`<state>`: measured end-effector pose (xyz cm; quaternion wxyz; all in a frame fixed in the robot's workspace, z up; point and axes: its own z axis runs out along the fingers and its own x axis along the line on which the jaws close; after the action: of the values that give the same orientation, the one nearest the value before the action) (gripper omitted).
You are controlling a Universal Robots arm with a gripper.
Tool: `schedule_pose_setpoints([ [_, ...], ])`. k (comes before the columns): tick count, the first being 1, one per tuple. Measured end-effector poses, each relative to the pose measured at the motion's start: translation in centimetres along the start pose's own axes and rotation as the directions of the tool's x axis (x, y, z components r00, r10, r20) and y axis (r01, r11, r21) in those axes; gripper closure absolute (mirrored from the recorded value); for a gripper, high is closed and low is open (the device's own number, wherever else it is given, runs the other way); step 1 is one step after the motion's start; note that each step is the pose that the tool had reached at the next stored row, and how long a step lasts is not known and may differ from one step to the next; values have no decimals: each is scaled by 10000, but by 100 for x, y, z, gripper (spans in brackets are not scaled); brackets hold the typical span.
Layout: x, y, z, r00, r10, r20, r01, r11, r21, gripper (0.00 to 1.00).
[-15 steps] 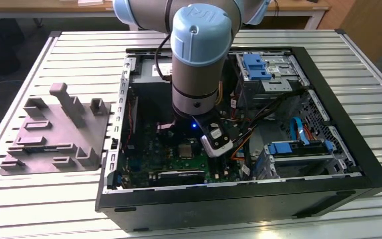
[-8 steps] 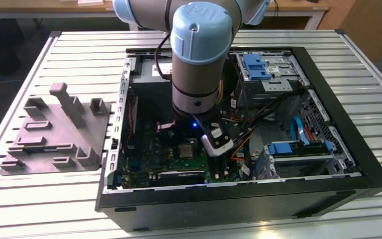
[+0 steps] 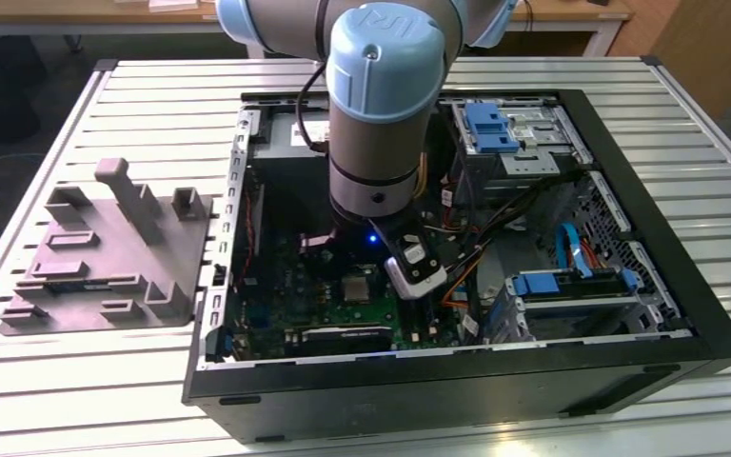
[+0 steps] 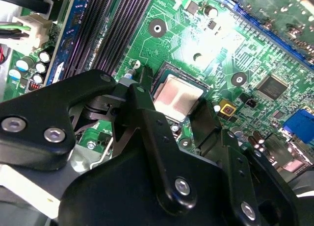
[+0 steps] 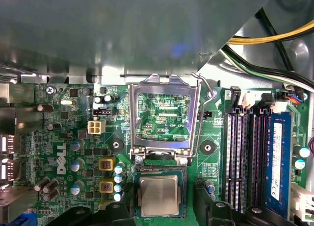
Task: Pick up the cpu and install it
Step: 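Place the cpu into insertion slot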
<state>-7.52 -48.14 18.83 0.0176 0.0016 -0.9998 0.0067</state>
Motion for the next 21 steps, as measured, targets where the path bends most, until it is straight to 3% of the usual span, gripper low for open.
schedule_pose_setpoints([
  [5,0,3,3,10000,19,1,-19,10000,-49,43],
  [16,1,3,-1,10000,23,0,-23,10000,-54,43],
  [21,1,3,-2,10000,21,0,-21,10000,-57,54],
])
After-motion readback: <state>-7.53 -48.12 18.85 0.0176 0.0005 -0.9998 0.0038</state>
